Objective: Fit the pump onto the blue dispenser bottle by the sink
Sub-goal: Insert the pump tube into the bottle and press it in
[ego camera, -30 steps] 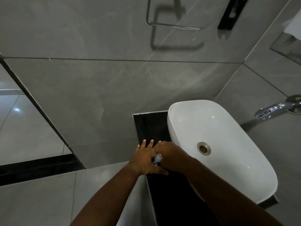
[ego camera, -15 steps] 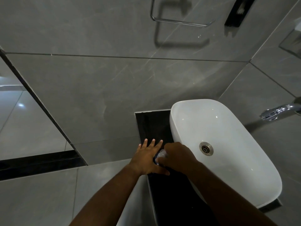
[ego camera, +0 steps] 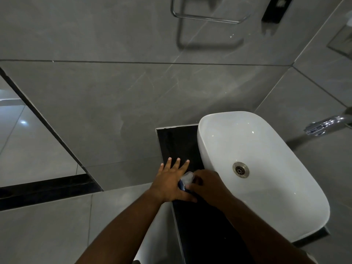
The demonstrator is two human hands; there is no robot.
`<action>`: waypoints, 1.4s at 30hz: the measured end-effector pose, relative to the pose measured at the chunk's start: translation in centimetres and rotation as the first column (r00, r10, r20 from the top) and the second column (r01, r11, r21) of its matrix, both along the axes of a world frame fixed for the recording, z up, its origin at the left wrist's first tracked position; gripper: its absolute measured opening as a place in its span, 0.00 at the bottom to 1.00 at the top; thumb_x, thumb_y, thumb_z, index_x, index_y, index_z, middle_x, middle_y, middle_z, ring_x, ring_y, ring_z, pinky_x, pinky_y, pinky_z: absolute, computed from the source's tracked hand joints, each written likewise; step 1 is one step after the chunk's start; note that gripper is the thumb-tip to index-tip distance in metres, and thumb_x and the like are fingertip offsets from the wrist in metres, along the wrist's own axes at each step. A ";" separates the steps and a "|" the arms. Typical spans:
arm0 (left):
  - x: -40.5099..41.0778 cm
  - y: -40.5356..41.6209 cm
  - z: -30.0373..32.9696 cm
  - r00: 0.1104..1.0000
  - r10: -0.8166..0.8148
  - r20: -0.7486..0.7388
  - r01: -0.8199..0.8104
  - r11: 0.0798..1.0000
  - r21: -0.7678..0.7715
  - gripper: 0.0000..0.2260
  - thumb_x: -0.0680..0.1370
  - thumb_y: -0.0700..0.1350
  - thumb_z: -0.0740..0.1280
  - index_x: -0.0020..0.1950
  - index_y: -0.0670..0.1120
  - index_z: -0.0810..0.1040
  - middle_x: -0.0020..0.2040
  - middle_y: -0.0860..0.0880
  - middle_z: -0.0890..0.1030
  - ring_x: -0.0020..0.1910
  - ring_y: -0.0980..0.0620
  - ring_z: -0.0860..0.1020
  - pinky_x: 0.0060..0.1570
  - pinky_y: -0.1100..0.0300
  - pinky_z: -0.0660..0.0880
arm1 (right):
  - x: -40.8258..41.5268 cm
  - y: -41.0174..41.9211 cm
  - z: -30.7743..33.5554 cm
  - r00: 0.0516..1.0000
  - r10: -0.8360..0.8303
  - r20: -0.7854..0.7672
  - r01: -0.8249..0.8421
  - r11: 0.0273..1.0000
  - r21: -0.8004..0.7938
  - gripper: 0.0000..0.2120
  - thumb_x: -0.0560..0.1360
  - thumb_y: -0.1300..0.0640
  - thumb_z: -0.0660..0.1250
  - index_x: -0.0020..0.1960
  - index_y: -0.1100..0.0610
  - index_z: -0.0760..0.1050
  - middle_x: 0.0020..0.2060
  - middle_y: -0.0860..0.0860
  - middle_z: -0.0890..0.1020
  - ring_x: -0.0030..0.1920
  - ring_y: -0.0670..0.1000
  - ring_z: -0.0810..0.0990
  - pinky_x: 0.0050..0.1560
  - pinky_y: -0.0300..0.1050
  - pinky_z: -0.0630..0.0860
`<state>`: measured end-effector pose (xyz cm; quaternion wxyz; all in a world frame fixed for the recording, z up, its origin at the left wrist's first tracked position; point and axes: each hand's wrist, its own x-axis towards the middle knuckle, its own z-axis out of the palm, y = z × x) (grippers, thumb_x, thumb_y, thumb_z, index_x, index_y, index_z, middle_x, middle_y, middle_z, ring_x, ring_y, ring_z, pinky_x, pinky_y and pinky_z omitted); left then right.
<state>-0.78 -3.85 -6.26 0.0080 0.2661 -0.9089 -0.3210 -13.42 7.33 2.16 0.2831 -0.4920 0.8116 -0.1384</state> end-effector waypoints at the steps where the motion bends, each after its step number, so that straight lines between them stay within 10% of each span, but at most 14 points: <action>1: 0.0 0.0 0.0 1.000 -0.003 -0.010 0.003 1.000 -0.010 0.57 0.58 0.78 0.67 0.77 0.62 0.40 0.80 0.47 0.47 0.76 0.47 0.36 0.70 0.45 0.34 | -0.1 -0.1 0.1 1.000 -0.003 -0.002 0.003 1.000 -0.013 0.13 0.71 0.46 0.72 0.51 0.52 0.78 0.43 0.48 0.82 0.45 0.49 0.80 0.45 0.36 0.75; 34: 0.0 0.0 0.3 0.998 -0.052 -0.032 0.048 0.991 -0.123 0.56 0.61 0.78 0.64 0.78 0.55 0.41 0.80 0.48 0.44 0.76 0.49 0.34 0.71 0.50 0.34 | 0.7 -1.1 0.1 0.999 -0.019 -0.031 0.018 0.999 -0.050 0.12 0.72 0.43 0.71 0.41 0.52 0.75 0.30 0.41 0.72 0.31 0.39 0.71 0.34 0.30 0.62; 42: -0.1 -0.2 0.1 0.997 -0.057 -0.044 0.051 0.991 -0.127 0.57 0.61 0.78 0.65 0.78 0.55 0.42 0.80 0.48 0.45 0.76 0.50 0.34 0.70 0.51 0.34 | 0.8 -1.6 0.8 0.998 0.020 -0.056 -0.020 1.000 0.006 0.19 0.72 0.45 0.71 0.54 0.58 0.78 0.47 0.53 0.83 0.46 0.50 0.80 0.53 0.42 0.75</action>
